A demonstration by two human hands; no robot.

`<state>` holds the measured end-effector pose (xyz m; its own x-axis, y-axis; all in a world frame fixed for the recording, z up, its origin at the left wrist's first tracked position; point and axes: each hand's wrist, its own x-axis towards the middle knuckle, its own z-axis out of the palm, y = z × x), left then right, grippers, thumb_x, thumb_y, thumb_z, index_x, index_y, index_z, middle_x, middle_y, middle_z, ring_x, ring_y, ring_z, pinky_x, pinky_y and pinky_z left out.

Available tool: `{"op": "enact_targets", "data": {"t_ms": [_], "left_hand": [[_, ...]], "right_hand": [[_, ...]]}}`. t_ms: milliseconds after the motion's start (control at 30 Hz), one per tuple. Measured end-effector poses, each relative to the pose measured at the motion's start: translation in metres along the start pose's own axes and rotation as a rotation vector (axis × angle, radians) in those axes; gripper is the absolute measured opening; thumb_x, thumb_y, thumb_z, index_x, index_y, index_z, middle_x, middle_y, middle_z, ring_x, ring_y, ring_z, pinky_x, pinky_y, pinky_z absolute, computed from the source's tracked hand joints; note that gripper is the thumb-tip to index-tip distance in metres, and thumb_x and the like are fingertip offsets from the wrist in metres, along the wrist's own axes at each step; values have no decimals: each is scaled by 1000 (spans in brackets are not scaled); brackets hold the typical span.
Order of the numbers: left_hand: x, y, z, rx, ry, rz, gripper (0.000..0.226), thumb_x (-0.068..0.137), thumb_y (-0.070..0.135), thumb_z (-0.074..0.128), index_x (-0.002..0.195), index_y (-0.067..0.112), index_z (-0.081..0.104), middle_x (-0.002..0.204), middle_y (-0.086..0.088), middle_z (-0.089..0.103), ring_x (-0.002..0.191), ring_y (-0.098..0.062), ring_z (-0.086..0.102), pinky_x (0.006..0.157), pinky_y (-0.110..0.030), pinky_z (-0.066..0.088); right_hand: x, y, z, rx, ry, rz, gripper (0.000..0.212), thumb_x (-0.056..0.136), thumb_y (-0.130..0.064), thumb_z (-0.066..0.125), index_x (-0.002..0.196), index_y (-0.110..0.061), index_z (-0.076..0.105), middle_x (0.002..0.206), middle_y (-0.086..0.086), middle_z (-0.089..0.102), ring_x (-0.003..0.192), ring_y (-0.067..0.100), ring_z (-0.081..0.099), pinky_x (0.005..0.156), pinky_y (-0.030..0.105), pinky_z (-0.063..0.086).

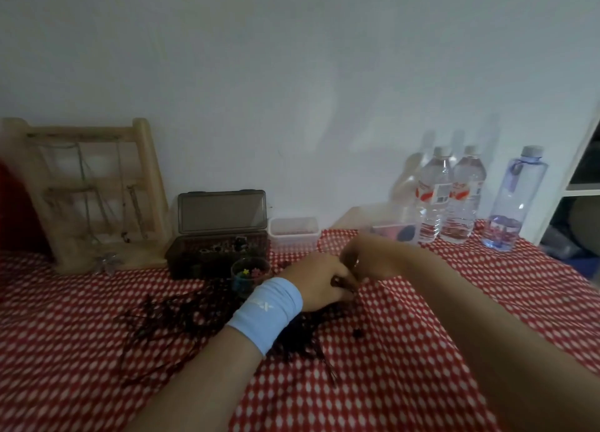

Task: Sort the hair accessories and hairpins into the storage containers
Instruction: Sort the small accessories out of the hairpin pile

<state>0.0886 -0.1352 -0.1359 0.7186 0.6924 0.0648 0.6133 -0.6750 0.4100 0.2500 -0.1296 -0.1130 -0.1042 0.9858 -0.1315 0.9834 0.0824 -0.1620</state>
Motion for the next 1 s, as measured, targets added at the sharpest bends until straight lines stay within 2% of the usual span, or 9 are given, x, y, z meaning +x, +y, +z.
{"op": "enact_targets", "data": {"t_ms": [67,267,367,500,600,767,833,933,1000], "left_hand": [[4,5,9,50,-26,19,28,87,33,68,115,32,71,123,9,65,107,-14,61,100,-30,45],[2,3,7,72,26,16,28,88,26,68,115,24,72,111,5,64,100,-16,60,87,-21,41],[-3,-2,2,77,18,2,24,87,27,69,110,24,74,86,14,52,82,-8,53,77,-17,36],[-8,-14,-1,29,26,-27,19,84,22,73,103,24,73,90,16,57,73,4,49,73,-15,39],[-11,-16,-1,26,48,-39,20,83,23,74,102,26,71,79,24,54,70,7,49,67,-12,37],[-16,-24,-6,-82,104,-47,27,84,25,73,111,27,68,101,13,65,83,-5,60,81,-25,52],[-19,-28,-12,-73,132,-37,23,89,28,69,111,26,70,103,15,63,90,-4,58,86,-20,48],[-25,-37,-25,-78,231,-66,18,91,28,66,107,26,74,97,17,65,90,0,58,79,-5,39],[-29,-49,-36,-104,350,-125,15,89,22,69,101,27,75,96,16,66,85,2,60,77,-8,41]], "right_hand": [[-2,11,10,20,-3,-5,13,93,-23,64,100,-33,70,105,-6,69,93,13,59,97,37,46],[1,11,18,49,-18,8,17,93,-24,66,110,-24,70,107,-4,67,94,13,58,92,31,44],[-1,11,15,171,-13,-14,13,86,-26,74,98,-31,75,97,-11,70,92,11,62,91,33,50],[-6,8,7,247,20,-87,21,84,-16,76,94,-34,77,96,-15,72,91,4,65,79,21,52],[-7,8,5,277,34,-114,23,80,-14,79,90,-35,76,93,-17,73,88,1,66,80,22,55],[-13,5,6,309,33,-170,21,82,-16,78,94,-34,77,96,-16,73,93,4,65,87,27,54],[-11,3,7,324,20,-196,19,85,-20,76,95,-35,77,95,-17,73,92,2,66,87,27,54],[-3,-4,5,300,69,-251,14,87,-26,73,98,-34,78,92,-17,74,83,-1,67,86,25,56],[5,-15,3,323,99,-275,15,87,-24,73,100,-31,78,89,-16,74,75,-1,68,80,22,57]]}}
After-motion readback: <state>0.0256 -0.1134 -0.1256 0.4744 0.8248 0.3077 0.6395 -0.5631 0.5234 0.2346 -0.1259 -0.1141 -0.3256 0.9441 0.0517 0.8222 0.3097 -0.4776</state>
